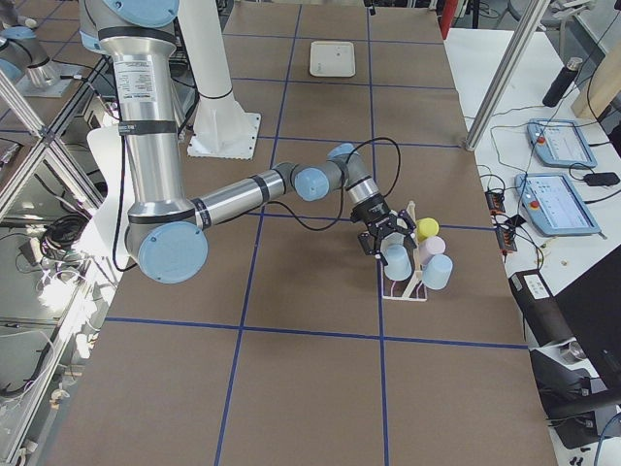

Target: Transfer IKEA cup to right arm and place on rack

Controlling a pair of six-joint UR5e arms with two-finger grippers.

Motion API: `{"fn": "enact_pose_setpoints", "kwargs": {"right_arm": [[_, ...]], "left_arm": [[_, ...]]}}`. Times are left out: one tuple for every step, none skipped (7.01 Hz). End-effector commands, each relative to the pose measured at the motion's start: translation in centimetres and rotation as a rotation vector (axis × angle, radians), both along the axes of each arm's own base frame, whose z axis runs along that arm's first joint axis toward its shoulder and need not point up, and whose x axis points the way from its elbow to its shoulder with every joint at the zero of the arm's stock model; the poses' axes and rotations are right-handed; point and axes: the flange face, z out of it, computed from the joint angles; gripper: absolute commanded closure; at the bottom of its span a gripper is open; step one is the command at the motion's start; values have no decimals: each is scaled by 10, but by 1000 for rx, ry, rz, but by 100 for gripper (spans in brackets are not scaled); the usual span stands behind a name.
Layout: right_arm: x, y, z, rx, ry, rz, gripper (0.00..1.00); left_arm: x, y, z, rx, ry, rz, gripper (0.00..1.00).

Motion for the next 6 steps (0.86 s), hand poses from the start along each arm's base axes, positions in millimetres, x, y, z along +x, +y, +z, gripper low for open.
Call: {"fn": "enact_pose_setpoints", "kwargs": {"right_arm": [[-6, -10, -27, 41, -35, 9, 1], [15, -19, -55, 76, -80, 47, 1], [52, -21, -81, 91, -168, 95, 1], [107, -26, -90, 54, -329, 199, 1], [141, -28, -84, 6, -454, 288, 1], [170, -27, -79, -26, -506, 325, 1]], "left_arm": [[0, 0, 0, 0, 0, 0, 0], [0, 0, -1, 1, 0, 0, 0], [0, 0, -1, 1, 0, 0, 0], [-1, 1, -2, 4, 2, 0, 0], [-1, 1, -3, 5, 3, 0, 0], [0, 1, -3, 6, 2, 0, 0]]}}
